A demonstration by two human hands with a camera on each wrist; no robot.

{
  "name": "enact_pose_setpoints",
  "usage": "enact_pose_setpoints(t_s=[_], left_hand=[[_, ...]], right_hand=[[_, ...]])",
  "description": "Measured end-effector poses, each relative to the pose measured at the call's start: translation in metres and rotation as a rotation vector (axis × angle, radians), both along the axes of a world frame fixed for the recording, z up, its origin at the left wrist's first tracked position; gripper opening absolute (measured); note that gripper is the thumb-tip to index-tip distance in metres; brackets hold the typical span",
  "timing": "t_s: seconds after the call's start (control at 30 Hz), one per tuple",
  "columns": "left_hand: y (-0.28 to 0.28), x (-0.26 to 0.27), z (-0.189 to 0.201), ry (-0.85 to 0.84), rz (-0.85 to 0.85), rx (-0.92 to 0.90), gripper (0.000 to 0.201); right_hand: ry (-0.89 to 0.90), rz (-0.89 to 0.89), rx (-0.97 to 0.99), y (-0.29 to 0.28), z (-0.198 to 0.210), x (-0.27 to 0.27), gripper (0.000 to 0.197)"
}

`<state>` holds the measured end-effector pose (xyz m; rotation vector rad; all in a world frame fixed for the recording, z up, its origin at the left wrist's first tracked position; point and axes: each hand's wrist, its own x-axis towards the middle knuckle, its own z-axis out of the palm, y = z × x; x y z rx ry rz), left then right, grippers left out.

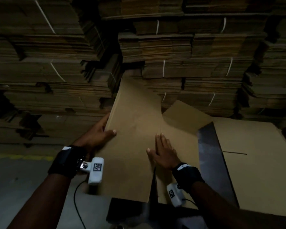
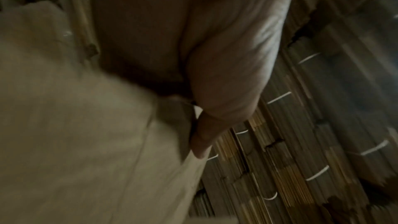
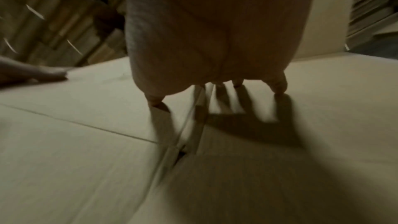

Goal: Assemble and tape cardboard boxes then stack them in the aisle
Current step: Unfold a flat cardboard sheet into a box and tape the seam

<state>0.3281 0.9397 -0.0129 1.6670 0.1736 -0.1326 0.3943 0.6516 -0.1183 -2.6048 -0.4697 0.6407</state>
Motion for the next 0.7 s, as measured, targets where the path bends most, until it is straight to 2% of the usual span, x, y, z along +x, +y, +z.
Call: enact_pose_setpoints(t_s=[0.07, 0.13, 0.2, 0.27, 0.37, 0.5, 0.63, 0.7], left_hand=[[0.006, -0.011, -0.014, 0.078, -0.058, -0.085, 0.069], [0.013, -0.02, -0.041, 0.163, -0.035, -0.098, 0.069], [0.026, -0.03, -0.078, 0.252, 0.033, -0.094, 0.065], [0.041, -0.043, -0.113, 0.303, 0.081, -0.101, 0.061], [0.062, -0.06, -0.155, 0.331, 0.084, -0.077, 0.066], [0.068, -0.069, -0.174, 0.32, 0.142, -0.042, 0.066], [0.069, -0.069, -0.179, 0.328, 0.143, -0.028, 0.062], [0.07, -0.066, -0.177, 0.323, 0.165, -0.01, 0.061]], right_hand=[[0.09, 0.028, -0.048, 0.01, -0.026, -0.002, 0.091], [0.138, 0.065, -0.108, 0.018, -0.047, -0.011, 0.093], [0.12, 0.084, -0.138, 0.021, -0.061, -0.022, 0.083], [0.057, 0.031, -0.137, 0.014, -0.07, -0.03, 0.072], [-0.034, -0.145, -0.2, -0.016, -0.083, -0.032, 0.073], [0.027, -0.506, -0.297, -0.071, -0.101, -0.027, 0.089], [-0.015, -0.649, -0.211, -0.092, -0.105, -0.02, 0.097], [-0.015, -0.744, -0.091, -0.105, -0.111, -0.017, 0.098]])
